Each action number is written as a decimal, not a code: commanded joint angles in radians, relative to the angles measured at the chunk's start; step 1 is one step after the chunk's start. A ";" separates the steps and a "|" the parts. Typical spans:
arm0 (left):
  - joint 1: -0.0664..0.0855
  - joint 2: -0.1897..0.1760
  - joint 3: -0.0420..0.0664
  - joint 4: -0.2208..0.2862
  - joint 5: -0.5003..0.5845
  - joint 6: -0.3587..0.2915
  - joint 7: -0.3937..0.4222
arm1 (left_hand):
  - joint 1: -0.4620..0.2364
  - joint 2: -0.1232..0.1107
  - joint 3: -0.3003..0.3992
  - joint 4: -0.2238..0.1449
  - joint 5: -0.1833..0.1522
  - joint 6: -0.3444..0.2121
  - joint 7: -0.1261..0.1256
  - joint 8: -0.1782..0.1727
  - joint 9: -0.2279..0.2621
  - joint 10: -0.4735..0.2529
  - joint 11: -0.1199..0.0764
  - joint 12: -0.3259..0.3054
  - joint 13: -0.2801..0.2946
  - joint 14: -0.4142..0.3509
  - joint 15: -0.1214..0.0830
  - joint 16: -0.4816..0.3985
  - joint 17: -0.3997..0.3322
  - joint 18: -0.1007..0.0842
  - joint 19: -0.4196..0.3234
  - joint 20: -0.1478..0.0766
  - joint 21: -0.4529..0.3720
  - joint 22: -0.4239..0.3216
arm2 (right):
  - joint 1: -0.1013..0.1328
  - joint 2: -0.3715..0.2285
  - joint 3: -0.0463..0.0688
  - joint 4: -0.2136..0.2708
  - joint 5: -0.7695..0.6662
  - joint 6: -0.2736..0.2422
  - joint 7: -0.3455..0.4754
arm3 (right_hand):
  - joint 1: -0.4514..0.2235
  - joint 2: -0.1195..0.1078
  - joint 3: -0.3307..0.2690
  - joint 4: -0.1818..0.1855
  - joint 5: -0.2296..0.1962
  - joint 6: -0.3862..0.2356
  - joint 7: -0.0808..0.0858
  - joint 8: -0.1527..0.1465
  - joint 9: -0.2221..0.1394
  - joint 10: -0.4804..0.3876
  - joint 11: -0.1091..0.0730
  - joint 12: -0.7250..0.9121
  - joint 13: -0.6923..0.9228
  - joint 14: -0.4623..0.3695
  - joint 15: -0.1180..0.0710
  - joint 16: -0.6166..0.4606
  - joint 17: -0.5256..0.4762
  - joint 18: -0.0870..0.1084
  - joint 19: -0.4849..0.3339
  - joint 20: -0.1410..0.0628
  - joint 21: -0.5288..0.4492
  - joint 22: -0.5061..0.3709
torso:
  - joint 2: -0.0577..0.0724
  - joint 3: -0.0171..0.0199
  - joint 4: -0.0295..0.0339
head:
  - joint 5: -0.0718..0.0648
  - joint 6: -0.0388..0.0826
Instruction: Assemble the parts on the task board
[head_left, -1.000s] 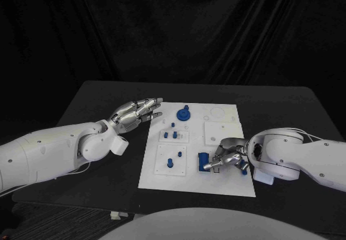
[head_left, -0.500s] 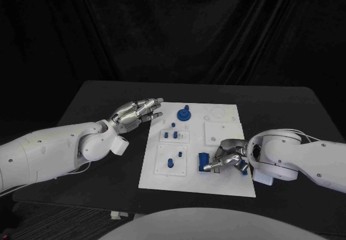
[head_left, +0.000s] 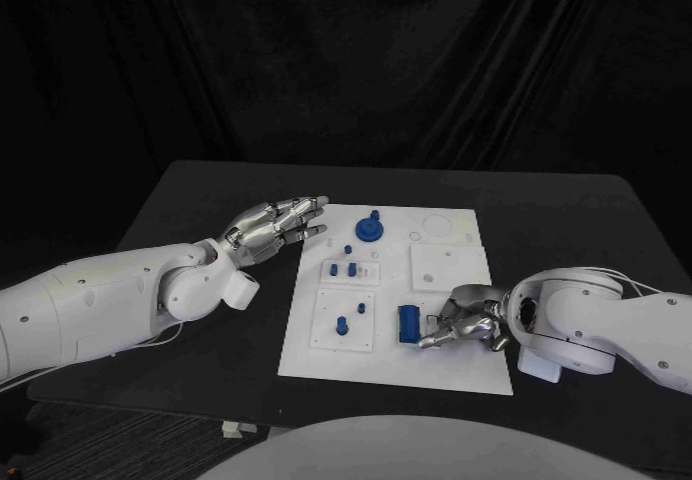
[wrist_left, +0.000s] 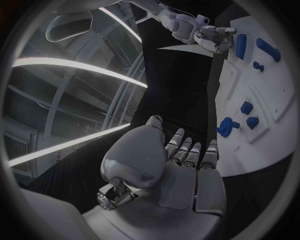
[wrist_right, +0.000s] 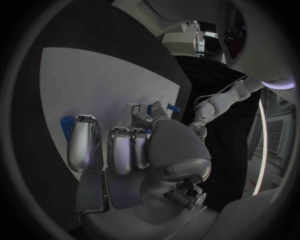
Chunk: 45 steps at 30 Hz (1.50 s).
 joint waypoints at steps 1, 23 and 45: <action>-0.002 0.001 0.001 0.000 -0.001 0.020 0.009 | 0.010 0.003 0.006 -0.001 0.005 0.007 0.020 0.000 0.001 0.002 0.007 0.006 0.001 0.000 0.005 0.005 0.001 0.010 0.001 0.005 0.006 0.001 | 0.023 -0.018 0.001 0.014 0.074 -0.063 0.012 | -0.033 -0.005 -0.013 0.008 0.003 -0.075 0.002 -0.120 -0.017 0.106 0.000 0.003 0.263 0.093 -0.004 0.001 0.193 0.000 0.024 -0.006 -0.005 0.190 | 0.000 0.0001 0.0000 | 0.002 0.000; -0.003 -0.001 0.001 0.000 -0.001 0.012 0.007 | 0.016 0.001 0.009 -0.003 0.008 0.012 0.021 0.003 0.002 0.002 0.007 0.007 0.001 0.001 0.005 0.006 0.001 0.010 0.003 0.005 0.007 0.002 | 0.188 -0.119 0.001 -0.013 -0.229 0.110 -0.137 | -0.031 0.003 -0.025 0.001 0.135 0.051 0.083 -0.847 -0.780 0.106 0.072 0.003 0.263 0.095 0.059 0.007 0.204 -0.005 0.033 0.055 0.025 0.197 | 0.000 0.0000 0.0002 | -0.002 0.000; -0.005 -0.004 0.001 -0.004 -0.001 0.016 0.007 | 0.017 0.000 0.010 -0.003 0.008 0.012 0.022 0.003 0.002 0.002 0.007 0.008 0.001 0.001 0.005 0.006 0.001 0.010 0.003 0.005 0.007 0.002 | 0.106 -0.144 0.000 0.022 -0.373 0.164 -0.151 | -0.067 0.000 -0.023 0.018 0.135 0.154 0.059 -0.864 -0.823 0.106 0.049 0.003 0.263 0.093 0.039 0.006 0.196 -0.004 0.034 0.035 0.021 0.196 | 0.001 -0.0001 0.0000 | -0.020 0.000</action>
